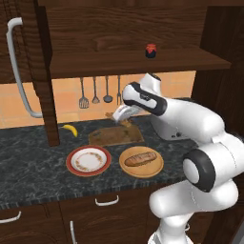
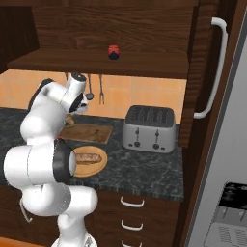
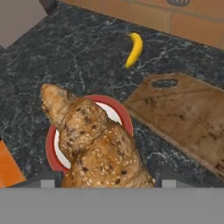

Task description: From the different types of pastries on the counter, select a croissant and place it on the cutting board. Then retrieve a jar of jam from the cabinet and place it alongside the croissant on the cutting board.

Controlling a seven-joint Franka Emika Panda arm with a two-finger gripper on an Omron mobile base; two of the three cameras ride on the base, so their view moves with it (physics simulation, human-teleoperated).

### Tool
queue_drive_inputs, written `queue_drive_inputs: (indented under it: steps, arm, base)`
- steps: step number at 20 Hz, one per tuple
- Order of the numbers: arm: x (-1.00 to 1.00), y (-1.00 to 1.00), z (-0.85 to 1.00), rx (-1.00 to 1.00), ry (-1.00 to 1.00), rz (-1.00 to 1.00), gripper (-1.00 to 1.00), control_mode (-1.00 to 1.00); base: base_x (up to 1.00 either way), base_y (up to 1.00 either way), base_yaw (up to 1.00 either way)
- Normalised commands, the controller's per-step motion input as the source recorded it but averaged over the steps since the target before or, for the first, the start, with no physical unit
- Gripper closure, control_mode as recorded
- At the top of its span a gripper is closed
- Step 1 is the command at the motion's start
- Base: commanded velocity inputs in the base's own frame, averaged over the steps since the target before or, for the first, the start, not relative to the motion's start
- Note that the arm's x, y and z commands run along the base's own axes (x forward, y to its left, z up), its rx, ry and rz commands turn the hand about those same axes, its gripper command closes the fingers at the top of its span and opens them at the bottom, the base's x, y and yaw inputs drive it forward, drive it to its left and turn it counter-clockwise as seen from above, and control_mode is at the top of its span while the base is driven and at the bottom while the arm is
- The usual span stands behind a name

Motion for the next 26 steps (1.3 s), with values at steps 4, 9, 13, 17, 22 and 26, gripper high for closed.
queue_drive_inputs:
  steps: [4, 9, 13, 17, 22, 26]
  arm:
    - [-0.55, 0.05, 0.00, -0.06, -0.14, -0.12, 1.00, -1.00]
    - [-0.73, 0.00, 0.00, -0.01, -0.34, -0.34, 1.00, -1.00]
    - [0.00, 0.00, 0.01, -0.05, -0.31, -0.59, 1.00, -1.00]
    - [0.06, 0.00, 0.04, -0.03, -0.16, -0.52, 1.00, -1.00]
    - [0.58, -0.02, 0.12, 0.04, 0.09, -0.29, 1.00, -1.00]
    - [0.29, -0.23, 0.74, 0.14, 0.36, -0.22, 1.00, -1.00]
  base:
    - [0.00, 0.00, 0.00]
    - [0.00, 0.00, 0.00]
    - [0.00, 0.00, 0.00]
    - [0.00, 0.00, 0.00]
    - [0.00, 0.00, 0.00]
    - [0.00, 0.00, 0.00]
